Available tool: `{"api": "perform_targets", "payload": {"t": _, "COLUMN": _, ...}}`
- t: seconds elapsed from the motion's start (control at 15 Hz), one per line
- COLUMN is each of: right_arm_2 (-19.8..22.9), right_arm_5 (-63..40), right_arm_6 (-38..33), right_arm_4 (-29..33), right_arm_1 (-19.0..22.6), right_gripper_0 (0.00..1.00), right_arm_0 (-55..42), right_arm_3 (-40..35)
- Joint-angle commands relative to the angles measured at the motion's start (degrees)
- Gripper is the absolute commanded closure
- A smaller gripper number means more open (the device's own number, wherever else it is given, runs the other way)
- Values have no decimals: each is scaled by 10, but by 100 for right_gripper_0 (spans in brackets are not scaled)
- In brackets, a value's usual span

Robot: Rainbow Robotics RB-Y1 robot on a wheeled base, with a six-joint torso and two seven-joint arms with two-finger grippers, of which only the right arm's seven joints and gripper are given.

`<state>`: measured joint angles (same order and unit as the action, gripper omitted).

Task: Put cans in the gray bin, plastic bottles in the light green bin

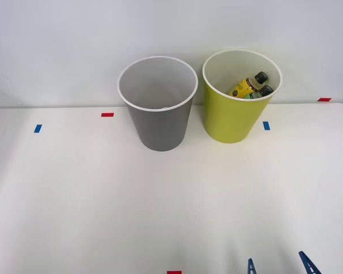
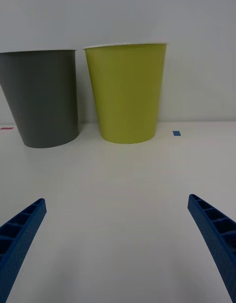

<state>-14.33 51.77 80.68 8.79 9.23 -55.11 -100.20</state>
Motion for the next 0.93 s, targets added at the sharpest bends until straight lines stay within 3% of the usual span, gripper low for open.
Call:
{"api": "perform_targets", "payload": {"t": 0.07, "right_arm_2": 0, "right_arm_5": 0, "right_arm_6": 0, "right_arm_4": 0, "right_arm_1": 0, "right_gripper_0": 0, "right_arm_0": 0, "right_arm_3": 0}}
{"api": "perform_targets", "payload": {"t": 0.93, "right_arm_2": 0, "right_arm_5": 0, "right_arm_6": 0, "right_arm_4": 0, "right_arm_1": 0, "right_gripper_0": 0, "right_arm_0": 0, "right_arm_3": 0}}
